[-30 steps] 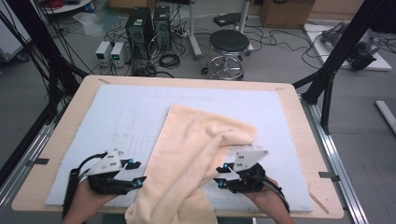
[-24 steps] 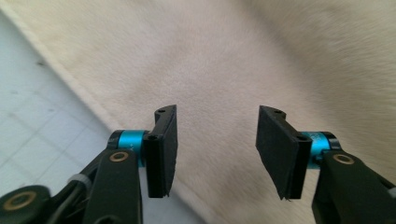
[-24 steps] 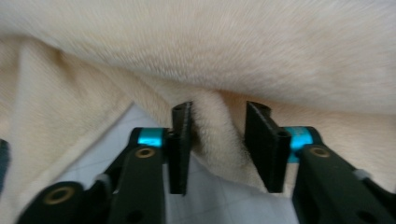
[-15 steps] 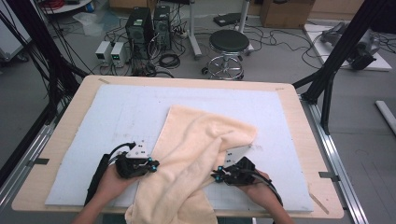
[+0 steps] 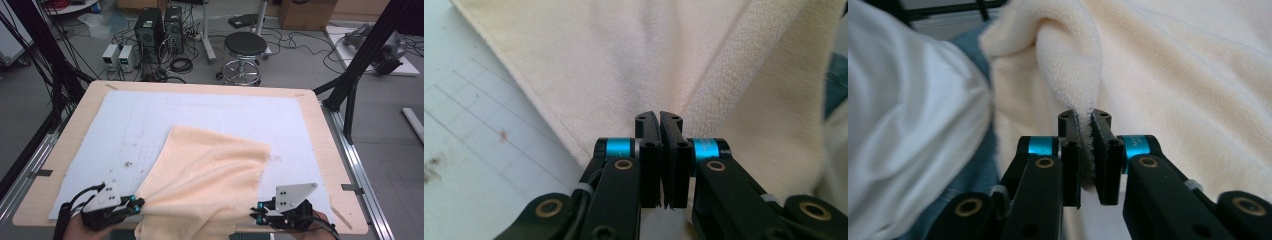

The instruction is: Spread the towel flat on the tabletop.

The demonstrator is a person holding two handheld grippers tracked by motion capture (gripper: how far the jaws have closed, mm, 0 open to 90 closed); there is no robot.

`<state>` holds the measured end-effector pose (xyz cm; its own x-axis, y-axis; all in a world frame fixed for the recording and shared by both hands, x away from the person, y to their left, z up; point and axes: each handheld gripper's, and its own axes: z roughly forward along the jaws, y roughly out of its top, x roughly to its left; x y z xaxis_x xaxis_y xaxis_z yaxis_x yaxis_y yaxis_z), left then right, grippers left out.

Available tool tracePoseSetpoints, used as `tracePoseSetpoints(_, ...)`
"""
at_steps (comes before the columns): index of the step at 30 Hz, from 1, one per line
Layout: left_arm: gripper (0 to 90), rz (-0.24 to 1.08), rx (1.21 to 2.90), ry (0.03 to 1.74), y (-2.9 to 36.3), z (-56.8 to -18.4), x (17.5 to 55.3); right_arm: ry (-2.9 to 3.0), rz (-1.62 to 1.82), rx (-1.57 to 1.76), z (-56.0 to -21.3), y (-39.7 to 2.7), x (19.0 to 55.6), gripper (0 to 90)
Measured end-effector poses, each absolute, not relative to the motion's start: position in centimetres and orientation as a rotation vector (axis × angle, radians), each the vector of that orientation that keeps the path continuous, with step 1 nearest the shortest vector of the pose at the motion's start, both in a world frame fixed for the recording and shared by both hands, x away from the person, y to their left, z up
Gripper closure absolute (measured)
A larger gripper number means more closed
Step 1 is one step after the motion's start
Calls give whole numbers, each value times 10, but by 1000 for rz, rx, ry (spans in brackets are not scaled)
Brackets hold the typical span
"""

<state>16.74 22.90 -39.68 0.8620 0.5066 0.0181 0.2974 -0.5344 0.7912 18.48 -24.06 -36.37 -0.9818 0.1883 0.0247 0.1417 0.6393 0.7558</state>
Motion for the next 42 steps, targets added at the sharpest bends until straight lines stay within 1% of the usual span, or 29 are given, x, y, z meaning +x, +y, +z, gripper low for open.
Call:
tracePoseSetpoints(1, 853, 302, 2170, 566, 229, -396, 162, 2791, 1287, 274, -363, -240, 184, 757)
tracePoseSetpoints(4, 722, 322, 2168, 547, 226, -394, 169, 2751, 1294, 328, -358, -241, 193, 668)
tracePoseSetpoints(5, 681, 327, 2167, 552, 225, -394, 175, 2728, 1296, 360, -358, -243, 201, 660)
tracePoseSetpoints(6, 634, 325, 2159, 564, 223, -394, 187, 2718, 1299, 385, -358, -243, 208, 649)
tracePoseSetpoints(7, 612, 322, 2153, 566, 221, -394, 195, 2699, 1288, 438, -359, -244, 219, 624)
tracePoseSetpoints(11, 544, 293, 2125, 600, 203, -402, 249, 2639, 1267, 558, -370, -244, 263, 569)
tracePoseSetpoints(15, 467, 304, 2162, 629, 184, -416, 293, 2644, 1174, 635, -393, -238, 300, 501)
tracePoseSetpoints(18, 461, 285, 2215, 678, 173, -432, 318, 2688, 1064, 655, -414, -230, 318, 493)
tracePoseSetpoints(19, 470, 274, 2241, 685, 171, -436, 321, 2717, 1020, 654, -421, -227, 322, 510)
tracePoseSetpoints(20, 496, 282, 2237, 661, 171, -439, 321, 2727, 999, 656, -426, -225, 324, 553)
tracePoseSetpoints(21, 555, 277, 2236, 656, 172, -438, 321, 2751, 983, 652, -431, -221, 326, 601)
tracePoseSetpoints(22, 639, 264, 2232, 664, 172, -437, 321, 2743, 1029, 652, -432, -222, 328, 744)
tracePoseSetpoints(23, 780, 284, 2242, 664, 173, -436, 320, 2762, 1068, 657, -432, -223, 331, 811)
tracePoseSetpoints(24, 828, 282, 2247, 670, 174, -435, 320, 2764, 1097, 667, -432, -223, 334, 833)
tracePoseSetpoints(26, 856, 276, 2246, 689, 176, -432, 316, 2764, 1123, 656, -427, -217, 335, 844)
tracePoseSetpoints(29, 857, 290, 2216, 668, 186, -422, 300, 2762, 1164, 621, -416, -213, 328, 844)
tracePoseSetpoints(31, 857, 299, 2216, 651, 193, -415, 286, 2773, 1210, 569, -404, -210, 314, 844)
tracePoseSetpoints(33, 857, 279, 2201, 628, 203, -409, 268, 2804, 1221, 516, -398, -209, 300, 842)
tracePoseSetpoints(34, 855, 261, 2197, 619, 208, -406, 257, 2826, 1230, 495, -396, -208, 291, 834)
tracePoseSetpoints(35, 850, 239, 2199, 605, 211, -405, 250, 2856, 1260, 461, -396, -208, 282, 801)
tracePoseSetpoints(36, 824, 242, 2200, 597, 213, -405, 245, 2863, 1270, 446, -395, -209, 275, 741)
tracePoseSetpoints(38, 691, 238, 2199, 603, 216, -405, 240, 2845, 1279, 442, -392, -212, 270, 692)
tracePoseSetpoints(39, 663, 251, 2196, 609, 217, -405, 241, 2828, 1283, 458, -390, -213, 270, 658)
tracePoseSetpoints(42, 593, 277, 2167, 633, 218, -403, 254, 2751, 1318, 519, -383, -219, 282, 603)
